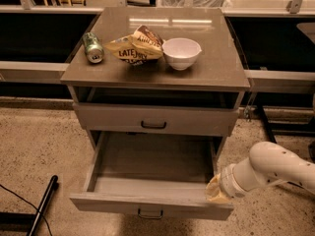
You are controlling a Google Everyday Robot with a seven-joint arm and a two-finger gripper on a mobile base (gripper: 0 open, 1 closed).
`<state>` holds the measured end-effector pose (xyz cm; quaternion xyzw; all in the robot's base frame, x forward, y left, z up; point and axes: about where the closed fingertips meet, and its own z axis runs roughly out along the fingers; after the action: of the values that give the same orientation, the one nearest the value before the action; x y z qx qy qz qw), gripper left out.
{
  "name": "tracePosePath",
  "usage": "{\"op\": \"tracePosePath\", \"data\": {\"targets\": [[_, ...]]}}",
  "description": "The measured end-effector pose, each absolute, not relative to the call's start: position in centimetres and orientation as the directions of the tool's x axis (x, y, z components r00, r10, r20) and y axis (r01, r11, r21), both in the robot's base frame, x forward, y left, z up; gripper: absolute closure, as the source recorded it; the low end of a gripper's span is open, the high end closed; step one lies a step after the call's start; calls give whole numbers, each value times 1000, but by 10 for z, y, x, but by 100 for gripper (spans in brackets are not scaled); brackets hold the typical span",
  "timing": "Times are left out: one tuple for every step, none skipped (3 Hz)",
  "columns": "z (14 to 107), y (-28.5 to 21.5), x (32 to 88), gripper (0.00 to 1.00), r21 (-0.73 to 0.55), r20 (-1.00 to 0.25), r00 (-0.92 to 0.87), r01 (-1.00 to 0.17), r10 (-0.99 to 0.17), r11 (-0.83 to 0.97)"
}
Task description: Close middle drawer
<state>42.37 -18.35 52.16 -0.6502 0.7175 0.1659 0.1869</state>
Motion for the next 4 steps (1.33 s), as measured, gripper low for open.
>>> {"op": "tracePosePath", "data": {"targets": [[507,-170,406,100,11,-459,-64,-998,-886,66],[470,-144,367,100,56,-416,-22,-998,-909,-1],[439,-127,342,100,83,-398,1,-996,-917,-37],[420,-114,331,83,84,-377,12,-995,-926,-47]]}}
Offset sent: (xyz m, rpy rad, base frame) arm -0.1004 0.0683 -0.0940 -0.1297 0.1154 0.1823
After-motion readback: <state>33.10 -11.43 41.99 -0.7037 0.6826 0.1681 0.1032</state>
